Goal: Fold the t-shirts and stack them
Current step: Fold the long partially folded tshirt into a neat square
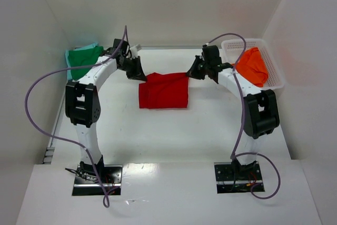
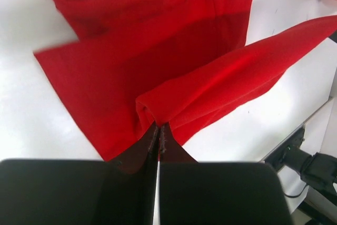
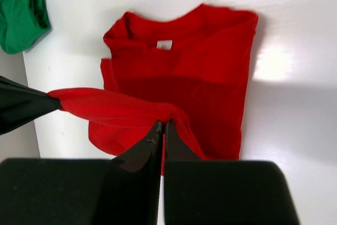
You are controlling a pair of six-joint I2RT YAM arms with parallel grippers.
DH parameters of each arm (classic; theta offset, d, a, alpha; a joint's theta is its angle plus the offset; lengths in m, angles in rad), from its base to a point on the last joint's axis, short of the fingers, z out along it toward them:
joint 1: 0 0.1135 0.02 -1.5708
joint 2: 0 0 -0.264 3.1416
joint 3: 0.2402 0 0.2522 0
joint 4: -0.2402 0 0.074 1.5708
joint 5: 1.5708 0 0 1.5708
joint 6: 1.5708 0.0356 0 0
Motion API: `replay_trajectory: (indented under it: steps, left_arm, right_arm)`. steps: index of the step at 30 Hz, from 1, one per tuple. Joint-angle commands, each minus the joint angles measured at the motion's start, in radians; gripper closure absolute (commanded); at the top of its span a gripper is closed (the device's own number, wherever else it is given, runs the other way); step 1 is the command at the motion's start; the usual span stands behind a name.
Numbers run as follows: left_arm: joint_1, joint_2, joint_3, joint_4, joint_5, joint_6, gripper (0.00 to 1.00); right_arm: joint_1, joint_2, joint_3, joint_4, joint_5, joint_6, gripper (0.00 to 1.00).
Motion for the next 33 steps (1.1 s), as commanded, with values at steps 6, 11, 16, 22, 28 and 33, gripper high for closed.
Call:
replay_trajectory:
  steps: [6,11,16,22,28,33]
  left_arm:
    - [0.032,0.147,0.170,0.006,-0.013,0.037,1.00]
    - [0.042,0.207,0.211,0.015,-0.035,0.037,1.00]
    - [0.051,0.250,0.240,0.024,-0.063,0.037,1.00]
    - [0.069,0.269,0.249,0.037,-0.081,0.028,0.94]
    - [0.078,0.287,0.292,0.046,-0.106,0.037,0.68]
    - [0.088,0.258,0.326,0.028,-0.150,0.055,0.30]
  right_arm:
    - [-0.051,0.133,0.134,0.046,0.045,-0.061,1.00]
    - [-0.060,0.181,0.151,0.058,0.041,-0.070,1.00]
    - [-0.070,0.227,0.187,0.064,0.048,-0.091,1.00]
    - [-0.070,0.271,0.235,0.064,0.068,-0.111,0.94]
    - [-0.072,0.305,0.270,0.073,0.080,-0.120,0.65]
    - [-0.079,0.284,0.310,0.050,0.132,-0.143,0.33]
